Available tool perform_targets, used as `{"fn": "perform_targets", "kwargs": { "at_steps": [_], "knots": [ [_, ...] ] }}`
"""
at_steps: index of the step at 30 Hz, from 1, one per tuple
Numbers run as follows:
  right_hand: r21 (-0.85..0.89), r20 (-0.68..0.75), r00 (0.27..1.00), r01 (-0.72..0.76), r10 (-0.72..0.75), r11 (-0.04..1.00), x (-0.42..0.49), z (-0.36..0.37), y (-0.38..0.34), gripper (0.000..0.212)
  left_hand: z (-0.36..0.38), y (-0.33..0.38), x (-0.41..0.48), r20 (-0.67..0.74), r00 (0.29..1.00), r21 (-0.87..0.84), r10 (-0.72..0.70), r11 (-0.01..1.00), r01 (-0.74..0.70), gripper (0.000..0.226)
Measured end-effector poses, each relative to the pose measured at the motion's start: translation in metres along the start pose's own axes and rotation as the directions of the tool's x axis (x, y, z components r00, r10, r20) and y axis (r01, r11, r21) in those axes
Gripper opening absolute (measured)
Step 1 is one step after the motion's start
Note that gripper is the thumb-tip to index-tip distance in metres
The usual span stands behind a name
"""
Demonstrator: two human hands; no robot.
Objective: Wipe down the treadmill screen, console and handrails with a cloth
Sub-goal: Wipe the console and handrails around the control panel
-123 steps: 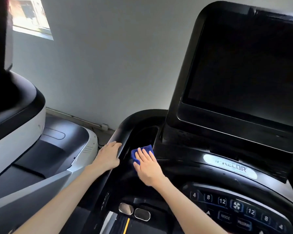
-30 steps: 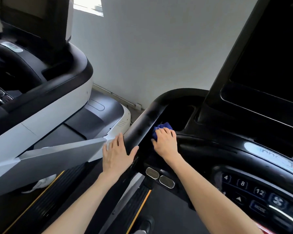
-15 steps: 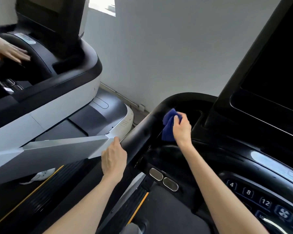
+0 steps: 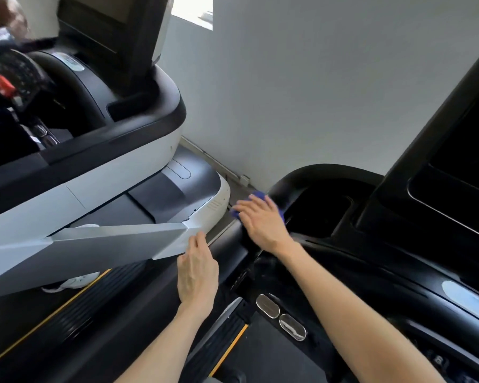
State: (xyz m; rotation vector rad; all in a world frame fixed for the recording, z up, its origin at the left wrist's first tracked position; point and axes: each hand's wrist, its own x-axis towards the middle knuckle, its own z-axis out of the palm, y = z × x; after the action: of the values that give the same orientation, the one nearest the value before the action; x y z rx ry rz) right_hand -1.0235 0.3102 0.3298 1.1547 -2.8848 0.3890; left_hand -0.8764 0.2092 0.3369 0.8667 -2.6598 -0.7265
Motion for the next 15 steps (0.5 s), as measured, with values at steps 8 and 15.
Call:
{"fn": "perform_targets", "kwargs": {
  "at_steps": [8, 15],
  "knots": [
    [0.015, 0.001, 0.901, 0.433, -0.433, 0.901, -0.034, 0.010, -0.040, 0.040, -0.005, 0.001, -0.003, -0.155, 0.976, -0.309, -0.151, 0.946, 0.097, 0.034],
    [-0.010, -0.005, 0.991, -0.133, 0.133, 0.991, 0.010, -0.008, 0.025, 0.077, -0.011, -0.005, -0.004, -0.071, 0.985, -0.181, -0.156, 0.973, 0.141, 0.042]
  ]
}}
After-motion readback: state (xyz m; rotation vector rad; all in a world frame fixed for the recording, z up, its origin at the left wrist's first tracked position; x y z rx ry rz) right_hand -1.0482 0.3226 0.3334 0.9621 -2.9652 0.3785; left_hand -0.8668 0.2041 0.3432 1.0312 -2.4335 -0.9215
